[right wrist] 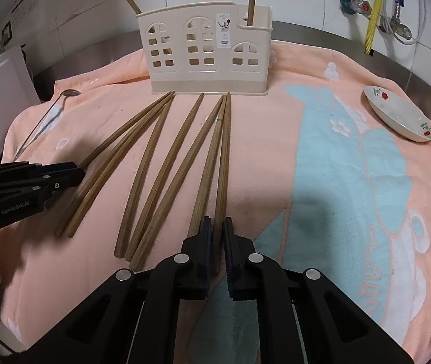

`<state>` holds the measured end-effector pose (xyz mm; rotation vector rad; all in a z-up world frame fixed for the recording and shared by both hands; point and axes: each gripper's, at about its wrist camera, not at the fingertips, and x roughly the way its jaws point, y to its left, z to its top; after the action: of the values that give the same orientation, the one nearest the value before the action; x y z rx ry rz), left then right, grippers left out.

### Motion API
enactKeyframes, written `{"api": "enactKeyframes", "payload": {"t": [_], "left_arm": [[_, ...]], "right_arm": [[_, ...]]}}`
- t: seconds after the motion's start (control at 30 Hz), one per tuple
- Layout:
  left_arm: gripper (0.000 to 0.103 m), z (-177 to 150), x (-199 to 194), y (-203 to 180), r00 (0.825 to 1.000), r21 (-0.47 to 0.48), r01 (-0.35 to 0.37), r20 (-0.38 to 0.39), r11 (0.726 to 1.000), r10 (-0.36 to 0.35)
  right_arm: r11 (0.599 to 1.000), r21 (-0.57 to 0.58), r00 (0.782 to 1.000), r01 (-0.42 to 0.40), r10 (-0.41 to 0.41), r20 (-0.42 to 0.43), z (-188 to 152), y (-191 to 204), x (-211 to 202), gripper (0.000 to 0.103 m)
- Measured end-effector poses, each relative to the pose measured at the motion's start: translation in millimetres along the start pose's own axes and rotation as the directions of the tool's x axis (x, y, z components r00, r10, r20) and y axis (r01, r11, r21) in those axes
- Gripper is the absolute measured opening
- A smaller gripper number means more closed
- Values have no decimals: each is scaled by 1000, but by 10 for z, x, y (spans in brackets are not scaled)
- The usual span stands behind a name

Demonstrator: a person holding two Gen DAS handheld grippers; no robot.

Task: Organize utensils
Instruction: 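Lower the right gripper onto another chopstick and close it while the left gripper grasps one too, then carry the right gripper's chopstick into the white holder and release it while the left gripper does likewise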

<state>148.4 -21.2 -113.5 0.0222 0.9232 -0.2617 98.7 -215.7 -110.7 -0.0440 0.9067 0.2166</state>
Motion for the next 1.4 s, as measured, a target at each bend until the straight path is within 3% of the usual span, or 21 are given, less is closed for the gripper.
{"api": "enactKeyframes", "payload": {"t": [0.27,0.47,0.9,1.4], "left_arm": [[7,45,29,16,1000,-8,-26,-5,1000,26],[6,94,-88,23,1000,-13,-15,20,1000,15],[5,531,-682,-10,984,25,21,175,999,-25],[5,1111,-1009,-76,966,83,59,246,995,-77]], "right_arm": [[1000,0,999,10,-10,39,23,-12,-145,7],[1000,-20,992,19,-16,126,177,-17,-449,7],[995,-97,956,13,16,292,782,52,-996,7],[983,-186,940,-13,76,334,1496,52,-1231,6]]}}
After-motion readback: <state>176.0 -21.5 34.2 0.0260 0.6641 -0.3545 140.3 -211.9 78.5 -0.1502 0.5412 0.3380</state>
